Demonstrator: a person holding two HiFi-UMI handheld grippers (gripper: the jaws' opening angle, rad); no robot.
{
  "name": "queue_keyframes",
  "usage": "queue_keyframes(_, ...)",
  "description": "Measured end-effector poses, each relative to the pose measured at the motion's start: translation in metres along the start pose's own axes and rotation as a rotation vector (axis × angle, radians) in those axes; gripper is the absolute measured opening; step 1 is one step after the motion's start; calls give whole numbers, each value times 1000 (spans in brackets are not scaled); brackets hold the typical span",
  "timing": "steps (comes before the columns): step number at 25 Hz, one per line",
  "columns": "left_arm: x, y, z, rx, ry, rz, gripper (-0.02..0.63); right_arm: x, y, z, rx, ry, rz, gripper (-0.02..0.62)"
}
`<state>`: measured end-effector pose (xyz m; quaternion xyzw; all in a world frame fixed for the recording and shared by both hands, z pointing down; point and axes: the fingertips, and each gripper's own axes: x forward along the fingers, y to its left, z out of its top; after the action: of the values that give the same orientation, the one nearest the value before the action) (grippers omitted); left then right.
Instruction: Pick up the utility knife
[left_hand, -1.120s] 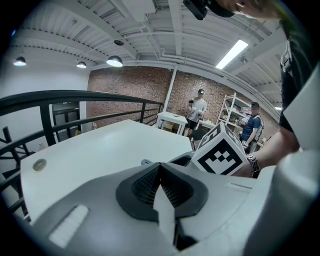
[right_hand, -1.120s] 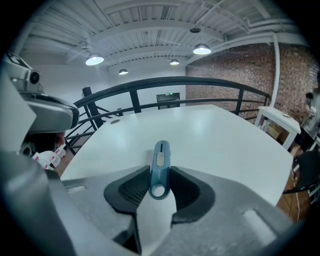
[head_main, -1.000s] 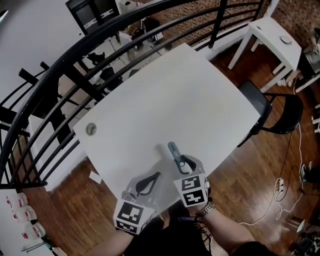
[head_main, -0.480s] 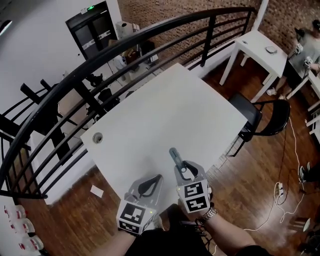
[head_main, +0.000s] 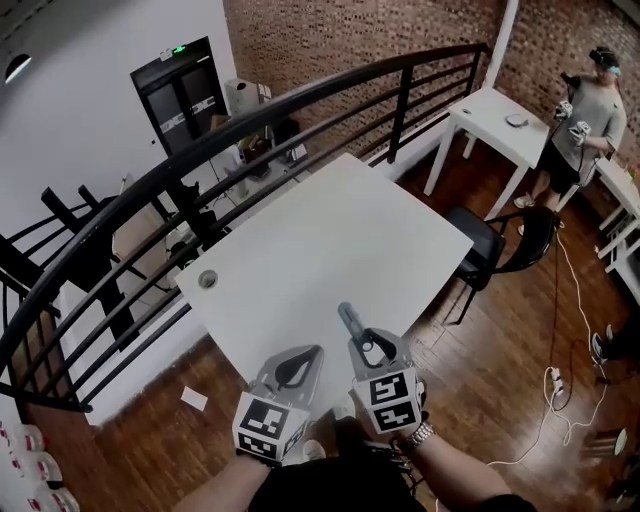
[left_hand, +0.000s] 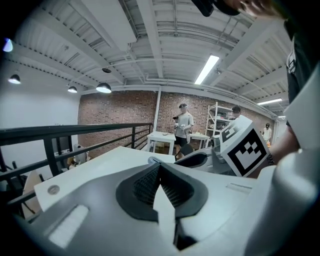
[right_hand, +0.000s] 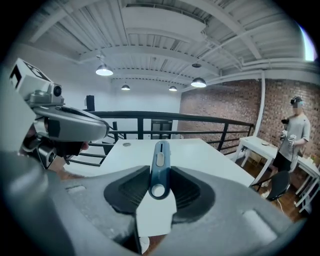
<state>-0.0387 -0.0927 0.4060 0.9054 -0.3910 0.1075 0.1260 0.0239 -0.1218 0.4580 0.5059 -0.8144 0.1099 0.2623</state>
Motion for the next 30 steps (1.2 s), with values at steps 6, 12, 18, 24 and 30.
queue_keyframes(6,-37,-14,4,27,-44,-6,15,-42,25,7,-24,-53,-31,118)
queue_keyframes(12,-65,-24,6,41,-73,-14,15,-79,46,12,-46,-105,-61,118)
queue_keyframes(18,-85,-40,16,53,-90,-26,15,-111,62,21,-60,-147,-55,119)
queue_keyframes(24,-89,-50,28,59,-120,-17,15,-131,61,26,-77,-186,-48,118)
queue_keyframes(30,-87,-63,32,48,-133,4,15,-142,52,25,-91,-205,-28,118)
